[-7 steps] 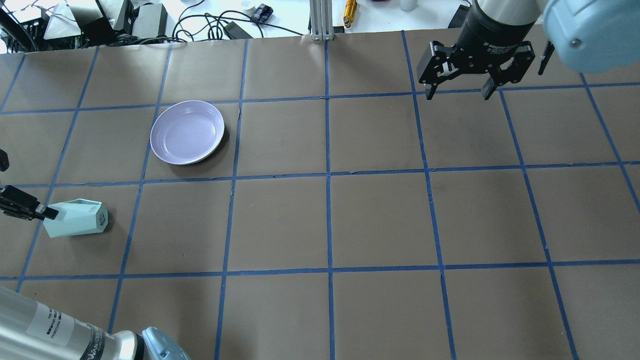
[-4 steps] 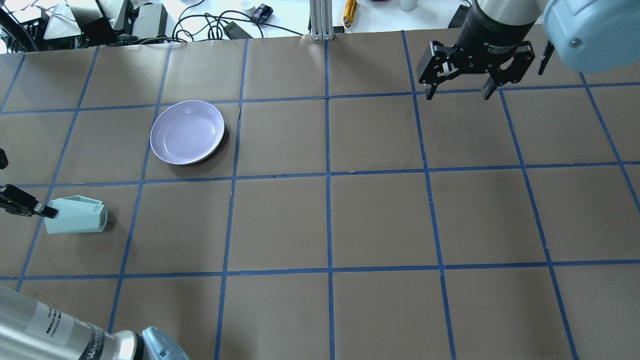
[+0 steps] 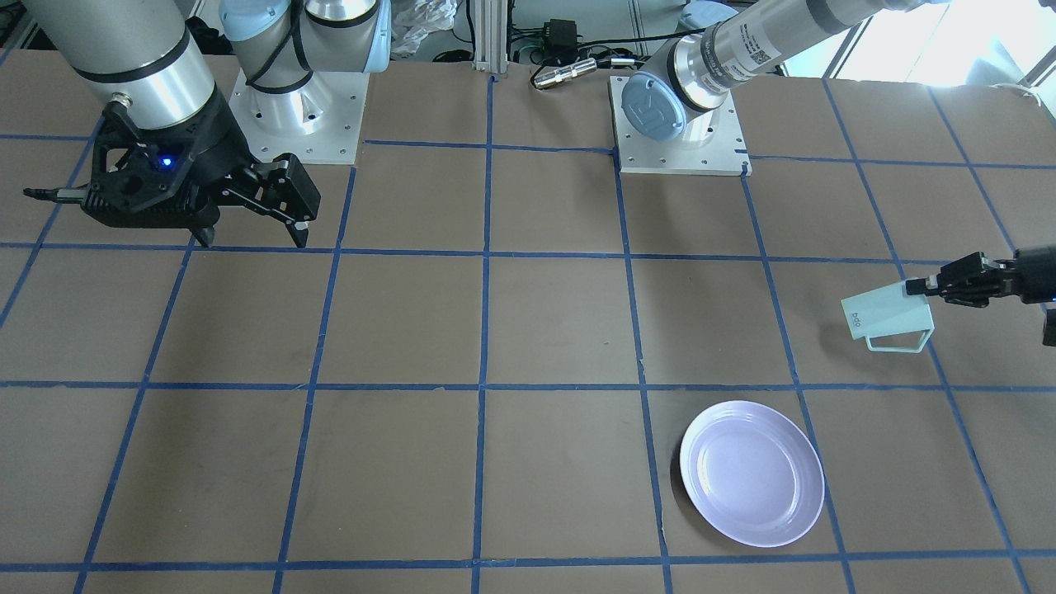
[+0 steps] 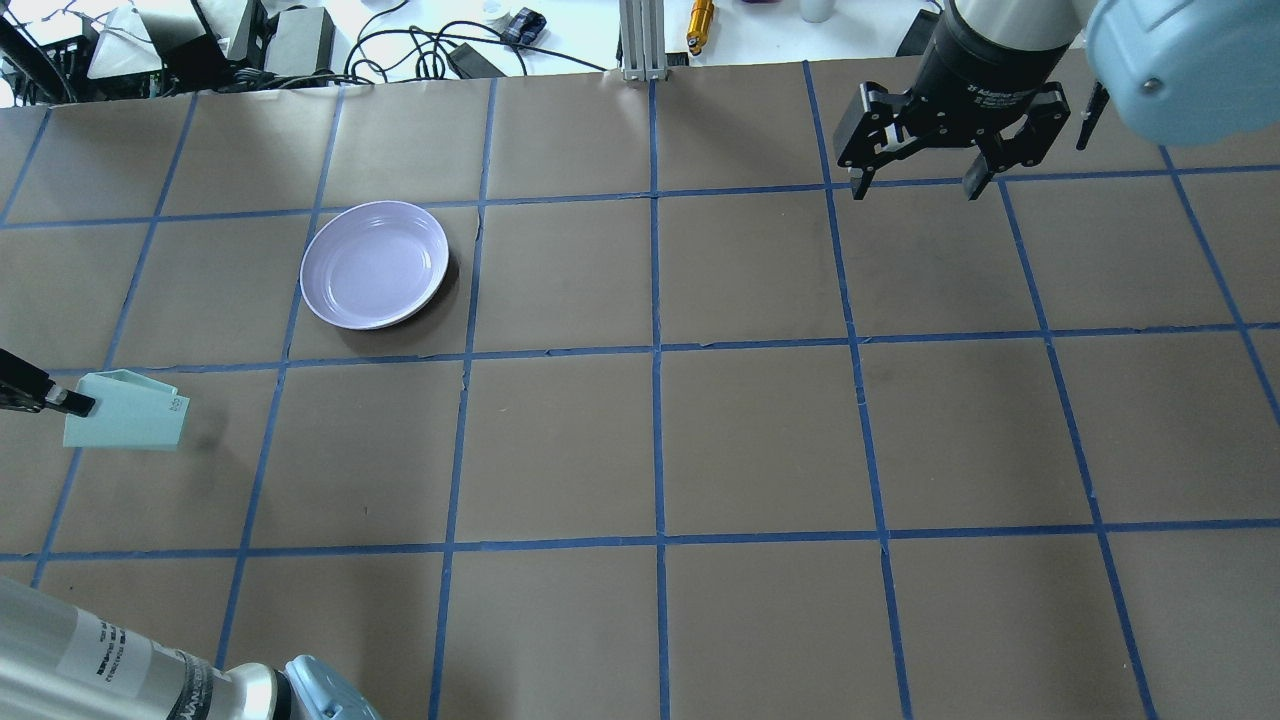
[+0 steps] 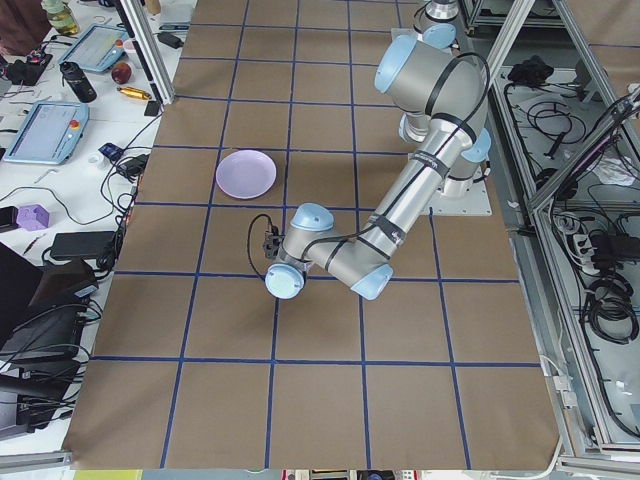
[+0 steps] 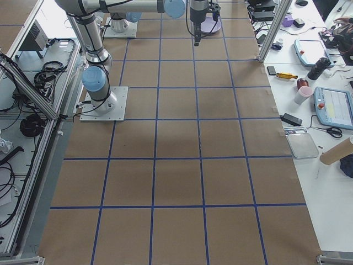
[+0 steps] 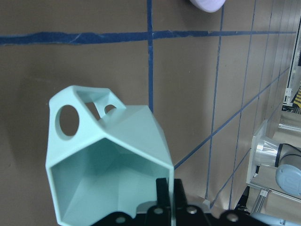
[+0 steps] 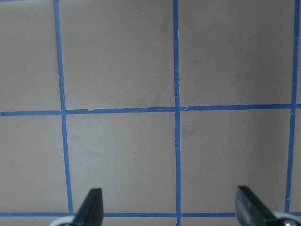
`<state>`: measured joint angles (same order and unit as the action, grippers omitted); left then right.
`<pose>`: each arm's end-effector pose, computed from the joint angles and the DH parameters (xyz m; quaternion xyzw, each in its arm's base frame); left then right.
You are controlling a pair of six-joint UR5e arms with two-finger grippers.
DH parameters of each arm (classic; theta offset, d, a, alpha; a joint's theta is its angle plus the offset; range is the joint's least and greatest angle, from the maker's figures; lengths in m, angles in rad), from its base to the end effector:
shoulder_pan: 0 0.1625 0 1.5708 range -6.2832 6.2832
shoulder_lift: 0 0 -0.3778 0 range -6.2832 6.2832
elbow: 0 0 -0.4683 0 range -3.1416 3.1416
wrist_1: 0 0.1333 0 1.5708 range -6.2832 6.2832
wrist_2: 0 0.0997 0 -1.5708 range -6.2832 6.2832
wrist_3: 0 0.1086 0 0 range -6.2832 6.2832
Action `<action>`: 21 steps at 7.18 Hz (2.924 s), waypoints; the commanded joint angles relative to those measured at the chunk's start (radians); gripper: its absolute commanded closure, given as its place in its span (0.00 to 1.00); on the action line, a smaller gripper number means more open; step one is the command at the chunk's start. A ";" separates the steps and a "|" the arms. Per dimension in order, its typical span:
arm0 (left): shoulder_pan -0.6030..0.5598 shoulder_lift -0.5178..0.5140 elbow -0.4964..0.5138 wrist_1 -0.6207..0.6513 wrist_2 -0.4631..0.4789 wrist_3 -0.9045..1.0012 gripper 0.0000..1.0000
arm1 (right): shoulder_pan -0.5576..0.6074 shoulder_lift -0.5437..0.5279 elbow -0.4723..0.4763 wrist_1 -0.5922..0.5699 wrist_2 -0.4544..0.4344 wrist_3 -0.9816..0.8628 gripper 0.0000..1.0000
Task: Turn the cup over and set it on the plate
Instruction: 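Lift the mint cup with the left gripper and carry it toward the plate, then rotate the cup upright and lower it onto the plate with the left gripper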
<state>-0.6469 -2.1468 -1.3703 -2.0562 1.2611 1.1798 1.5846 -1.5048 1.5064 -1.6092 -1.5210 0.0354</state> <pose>0.4008 -0.5113 0.1646 -0.0507 -0.8988 -0.0828 0.4275 0.1469 -0.5949 0.4340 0.0103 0.9995 -0.0178 0.0253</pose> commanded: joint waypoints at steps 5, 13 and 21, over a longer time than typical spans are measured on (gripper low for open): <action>-0.286 0.286 0.002 0.106 0.012 -0.240 1.00 | 0.000 0.000 0.000 0.000 0.001 0.001 0.00; -0.769 0.107 0.002 0.600 0.395 -0.466 1.00 | 0.000 0.000 0.000 0.000 0.001 0.001 0.00; -0.820 0.022 -0.012 0.672 0.422 -0.497 1.00 | 0.000 0.000 0.000 0.000 0.001 0.001 0.00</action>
<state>-1.4665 -2.1151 -1.3767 -1.4018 1.6827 0.6862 1.5846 -1.5048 1.5064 -1.6091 -1.5204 0.0364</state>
